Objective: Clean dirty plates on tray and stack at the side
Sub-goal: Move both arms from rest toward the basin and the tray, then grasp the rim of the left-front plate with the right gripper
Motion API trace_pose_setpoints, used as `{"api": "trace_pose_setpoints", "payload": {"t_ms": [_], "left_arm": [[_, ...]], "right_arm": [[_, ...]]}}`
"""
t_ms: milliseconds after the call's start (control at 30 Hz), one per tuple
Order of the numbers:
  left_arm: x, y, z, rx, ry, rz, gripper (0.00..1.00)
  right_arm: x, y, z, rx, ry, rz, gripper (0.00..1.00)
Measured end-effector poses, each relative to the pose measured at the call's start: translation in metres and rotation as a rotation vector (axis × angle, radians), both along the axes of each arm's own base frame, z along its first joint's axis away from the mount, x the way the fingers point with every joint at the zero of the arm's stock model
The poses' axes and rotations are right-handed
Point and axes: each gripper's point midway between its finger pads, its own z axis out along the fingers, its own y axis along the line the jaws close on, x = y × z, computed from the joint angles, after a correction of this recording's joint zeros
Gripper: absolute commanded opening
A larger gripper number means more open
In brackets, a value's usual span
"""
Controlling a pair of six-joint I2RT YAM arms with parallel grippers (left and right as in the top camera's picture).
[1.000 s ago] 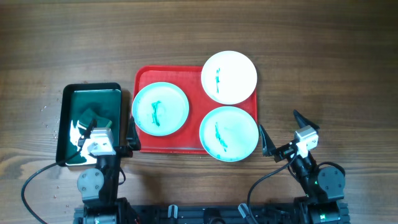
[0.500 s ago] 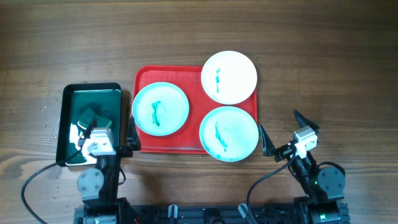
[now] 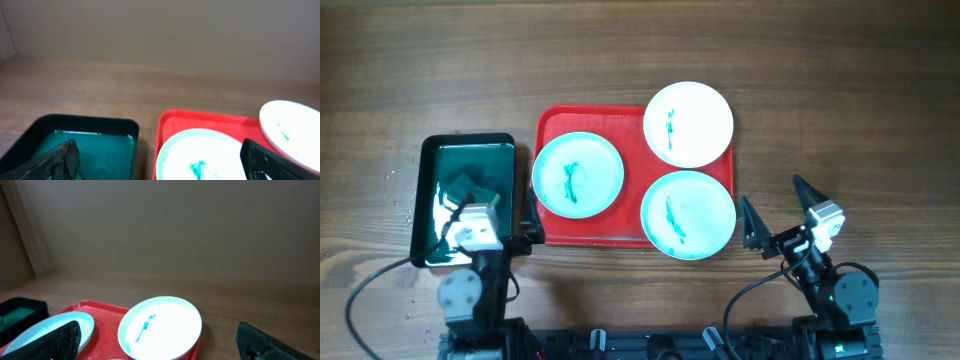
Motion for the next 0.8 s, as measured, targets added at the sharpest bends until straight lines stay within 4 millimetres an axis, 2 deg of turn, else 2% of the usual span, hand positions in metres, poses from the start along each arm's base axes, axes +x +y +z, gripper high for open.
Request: {"api": "trace_pose_setpoints", "payload": {"t_ms": [67, 167, 300, 333, 467, 633, 733, 800], "left_arm": [[-0.002, 0.000, 0.015, -0.002, 0.009, 0.002, 1.00], [-0.003, 0.000, 0.033, -0.010, 0.065, 0.003, 1.00], [0.006, -0.002, 0.059, -0.025, 0.156, -0.015, 1.00], [0.011, -0.006, 0.076, -0.035, 0.175, -0.043, 1.00], [0.014, -0.017, 0.107, -0.061, 0.252, -0.103, 1.00], [0.003, -0.024, 0.137, -0.097, 0.398, -0.132, 1.00], [-0.006, -0.025, 0.149, -0.108, 0.453, -0.135, 1.00], [-0.008, -0.026, 0.152, -0.110, 0.461, -0.135, 1.00]], "right_arm": [[-0.001, 0.000, 0.005, 0.005, -0.009, 0.000, 1.00], [-0.005, 0.000, 0.024, 0.010, -0.048, 0.005, 1.00], [-0.015, 0.002, 0.063, 0.013, -0.130, 0.023, 1.00], [-0.019, 0.002, 0.079, 0.003, -0.165, 0.024, 1.00], [-0.025, 0.003, 0.110, -0.030, -0.191, 0.026, 0.99], [-0.022, 0.009, 0.150, -0.060, -0.096, 0.067, 1.00], [-0.012, 0.020, 0.157, -0.082, 0.049, 0.127, 1.00], [-0.003, 0.026, 0.153, -0.092, 0.183, 0.163, 1.00]]}}
